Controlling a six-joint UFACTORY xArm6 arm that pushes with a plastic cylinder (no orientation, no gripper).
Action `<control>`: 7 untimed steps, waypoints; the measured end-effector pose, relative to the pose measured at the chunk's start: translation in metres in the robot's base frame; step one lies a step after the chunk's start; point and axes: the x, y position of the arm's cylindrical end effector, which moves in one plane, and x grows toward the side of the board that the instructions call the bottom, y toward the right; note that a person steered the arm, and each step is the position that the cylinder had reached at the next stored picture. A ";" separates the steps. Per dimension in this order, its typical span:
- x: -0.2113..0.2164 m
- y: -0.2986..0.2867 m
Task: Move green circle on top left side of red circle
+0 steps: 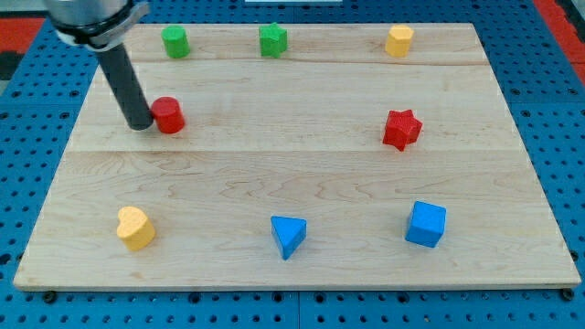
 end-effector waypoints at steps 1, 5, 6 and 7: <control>-0.014 0.005; -0.120 -0.058; -0.167 -0.055; -0.194 -0.026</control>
